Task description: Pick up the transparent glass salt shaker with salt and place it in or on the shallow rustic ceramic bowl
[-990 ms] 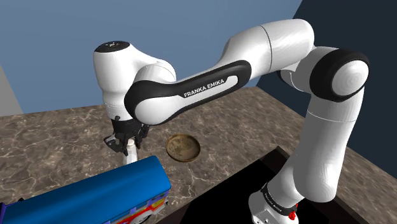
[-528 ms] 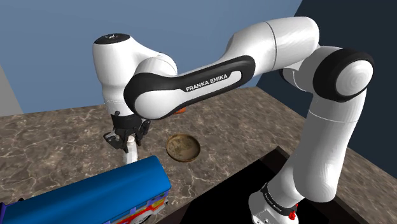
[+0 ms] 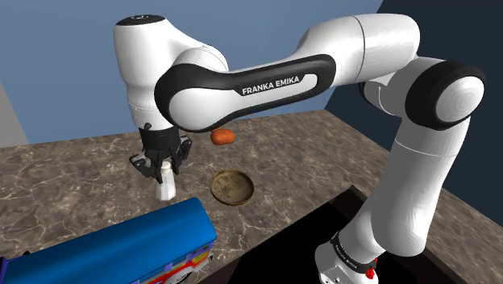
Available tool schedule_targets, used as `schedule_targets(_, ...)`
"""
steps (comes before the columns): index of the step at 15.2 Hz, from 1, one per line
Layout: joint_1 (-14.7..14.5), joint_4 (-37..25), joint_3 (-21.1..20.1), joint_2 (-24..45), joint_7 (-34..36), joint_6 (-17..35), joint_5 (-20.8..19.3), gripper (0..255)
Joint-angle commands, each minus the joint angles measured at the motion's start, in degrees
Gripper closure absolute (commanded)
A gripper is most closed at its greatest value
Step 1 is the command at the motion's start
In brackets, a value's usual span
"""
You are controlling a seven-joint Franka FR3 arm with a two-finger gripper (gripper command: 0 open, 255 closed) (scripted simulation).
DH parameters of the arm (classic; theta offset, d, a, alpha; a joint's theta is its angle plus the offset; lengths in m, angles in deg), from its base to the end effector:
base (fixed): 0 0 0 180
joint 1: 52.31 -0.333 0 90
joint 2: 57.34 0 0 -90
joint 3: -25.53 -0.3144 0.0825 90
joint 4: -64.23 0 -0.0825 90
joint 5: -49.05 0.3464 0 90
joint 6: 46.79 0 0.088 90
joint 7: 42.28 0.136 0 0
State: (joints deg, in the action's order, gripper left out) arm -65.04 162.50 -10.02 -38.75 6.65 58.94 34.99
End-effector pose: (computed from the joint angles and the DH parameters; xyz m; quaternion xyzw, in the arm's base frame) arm 0.4275 0.3983 0.4016 0.9973 0.0291 -0.0260 0.0625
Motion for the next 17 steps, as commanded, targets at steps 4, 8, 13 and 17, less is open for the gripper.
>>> schedule_targets(4, 0.1, -2.6, -0.4, -1.2, -0.7, -3.5, 0.9, 255)
schedule_targets(8, 0.0, -5.0, -0.5, -1.7, -1.1, -6.4, 1.3, 255)
schedule_targets(13, 1.3, -4.2, -0.7, -4.7, -2.7, -7.9, 2.9, 255)
schedule_targets(17, 6.1, 5.9, 0.0, -15.0, -8.7, -5.7, 8.4, 255)
